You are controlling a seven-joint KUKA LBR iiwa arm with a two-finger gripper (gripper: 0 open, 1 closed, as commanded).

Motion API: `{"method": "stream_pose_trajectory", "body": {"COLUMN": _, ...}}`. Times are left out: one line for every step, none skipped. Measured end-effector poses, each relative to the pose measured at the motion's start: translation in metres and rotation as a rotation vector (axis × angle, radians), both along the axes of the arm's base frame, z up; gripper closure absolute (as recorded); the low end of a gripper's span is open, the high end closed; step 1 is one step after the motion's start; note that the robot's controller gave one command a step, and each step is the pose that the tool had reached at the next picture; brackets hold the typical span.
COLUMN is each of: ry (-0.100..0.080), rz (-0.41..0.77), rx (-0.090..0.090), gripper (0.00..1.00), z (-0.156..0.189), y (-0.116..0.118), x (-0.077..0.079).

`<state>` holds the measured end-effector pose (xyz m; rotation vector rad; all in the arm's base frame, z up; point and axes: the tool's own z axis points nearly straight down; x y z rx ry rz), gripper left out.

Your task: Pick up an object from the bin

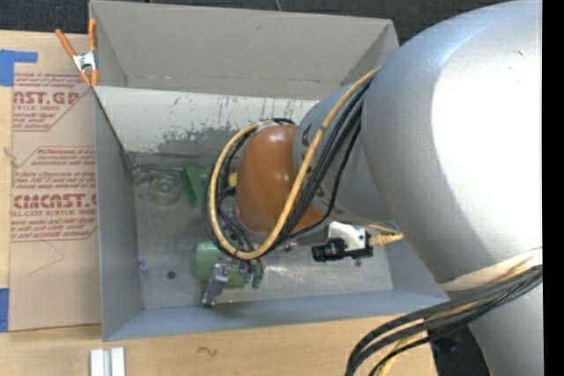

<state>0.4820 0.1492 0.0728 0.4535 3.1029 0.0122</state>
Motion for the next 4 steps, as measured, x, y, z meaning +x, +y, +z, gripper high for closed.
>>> {"method": "stream_pose_trajectory", "body": {"ry": -0.002, "rz": 0.002, "rx": 0.000, "gripper": 1.00, "z": 0.001, "y": 0.001, "x": 0.001}}
{"method": "stream_pose_trajectory", "body": {"ry": 0.006, "rz": 0.003, "rx": -0.006, "gripper": 1.00, "z": 0.020, "y": 0.001, "x": 0.001}}
{"method": "stream_pose_trajectory", "body": {"ry": 0.001, "rz": 0.004, "rx": -0.005, "gripper": 1.00, "z": 0.088, "y": 0.002, "x": 0.002}}
{"method": "stream_pose_trajectory", "body": {"ry": 0.005, "rz": 0.005, "rx": -0.006, "gripper": 1.00, "z": 0.100, "y": 0.002, "x": 0.002}}
